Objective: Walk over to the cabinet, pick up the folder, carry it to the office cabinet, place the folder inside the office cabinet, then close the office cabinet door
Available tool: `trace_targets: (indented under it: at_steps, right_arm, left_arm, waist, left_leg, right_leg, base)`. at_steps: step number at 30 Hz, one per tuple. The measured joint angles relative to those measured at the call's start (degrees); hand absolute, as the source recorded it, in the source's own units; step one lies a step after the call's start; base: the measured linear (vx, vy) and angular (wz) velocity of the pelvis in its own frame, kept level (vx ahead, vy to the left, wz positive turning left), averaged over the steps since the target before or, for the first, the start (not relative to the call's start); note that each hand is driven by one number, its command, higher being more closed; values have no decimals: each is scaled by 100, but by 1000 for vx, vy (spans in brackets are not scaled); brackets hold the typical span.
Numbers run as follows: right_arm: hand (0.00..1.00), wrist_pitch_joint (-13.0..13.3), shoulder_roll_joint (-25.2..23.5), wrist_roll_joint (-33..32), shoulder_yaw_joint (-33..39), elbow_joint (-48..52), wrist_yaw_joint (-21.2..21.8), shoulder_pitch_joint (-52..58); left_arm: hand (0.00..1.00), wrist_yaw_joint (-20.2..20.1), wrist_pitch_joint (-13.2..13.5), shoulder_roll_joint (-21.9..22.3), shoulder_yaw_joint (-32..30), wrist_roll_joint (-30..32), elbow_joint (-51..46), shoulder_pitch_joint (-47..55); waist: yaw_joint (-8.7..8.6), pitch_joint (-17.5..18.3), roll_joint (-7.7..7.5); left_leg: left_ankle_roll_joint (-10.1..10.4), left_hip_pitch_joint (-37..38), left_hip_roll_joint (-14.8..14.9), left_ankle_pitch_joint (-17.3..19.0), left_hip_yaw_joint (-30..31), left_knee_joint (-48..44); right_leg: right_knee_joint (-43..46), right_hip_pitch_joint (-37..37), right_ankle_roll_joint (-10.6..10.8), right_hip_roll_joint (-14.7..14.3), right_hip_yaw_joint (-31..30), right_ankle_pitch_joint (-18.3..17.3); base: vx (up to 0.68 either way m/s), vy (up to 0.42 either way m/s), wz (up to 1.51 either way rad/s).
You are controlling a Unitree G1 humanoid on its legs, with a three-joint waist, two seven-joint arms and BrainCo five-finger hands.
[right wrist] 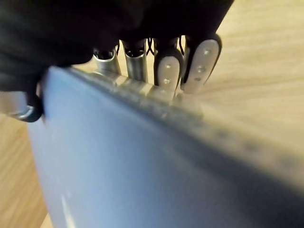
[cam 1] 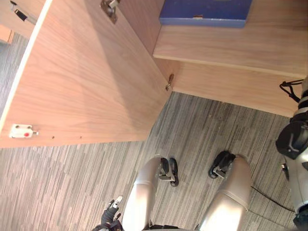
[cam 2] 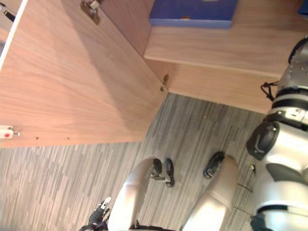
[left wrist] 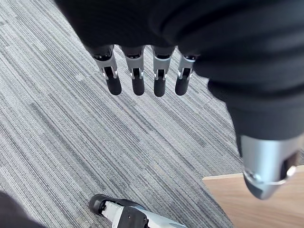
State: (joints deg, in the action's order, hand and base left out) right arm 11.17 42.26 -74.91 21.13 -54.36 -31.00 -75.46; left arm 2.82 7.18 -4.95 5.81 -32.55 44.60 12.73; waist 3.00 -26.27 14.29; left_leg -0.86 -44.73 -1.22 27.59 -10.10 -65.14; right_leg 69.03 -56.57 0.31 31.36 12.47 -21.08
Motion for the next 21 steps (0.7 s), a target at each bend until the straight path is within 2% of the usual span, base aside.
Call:
trace_targets:
  at_steps: [7,14,20,21]
  right_arm:
    - [100,-196,350,203,-571,-183,-1,257]
    - [100,-483,476,418,-998,-293,21,340]
    - [100,-502,564,439,-1134,-292,180,340]
    - [0,-504,604,453,-1210,-291,205,331]
  left_arm:
    - [0,6,-59,-78,165,-104,-190,130]
    - [0,5,-124,-89,207,-123,-244,212]
    - [0,-3,-175,-88,177,-121,-235,215]
    - [0,-4,-178,-82,134,-123,-224,215]
  waist:
    - [-15,-22,29]
    - [-39,-21,30]
    - [-35,-21,30]
    - [-34,-21,30]
  left_leg:
    - [52,-225,72,166,53,-433]
    - [74,-237,158,193,50,-490]
    - [77,-299,158,222,66,-573]
    - [78,-326,158,234,79,-613]
  right_leg:
    - [425,-219,-60,67,-29,-211]
    - [448,-226,-69,18,6,-231]
    - [527,-276,-76,44,3,-267]
    - [570,-296,-81,58,4,-287]
  base:
    - [11,-62,2]
    - [38,-56,-4]
    - [41,-39,2]
    - [45,-51,5]
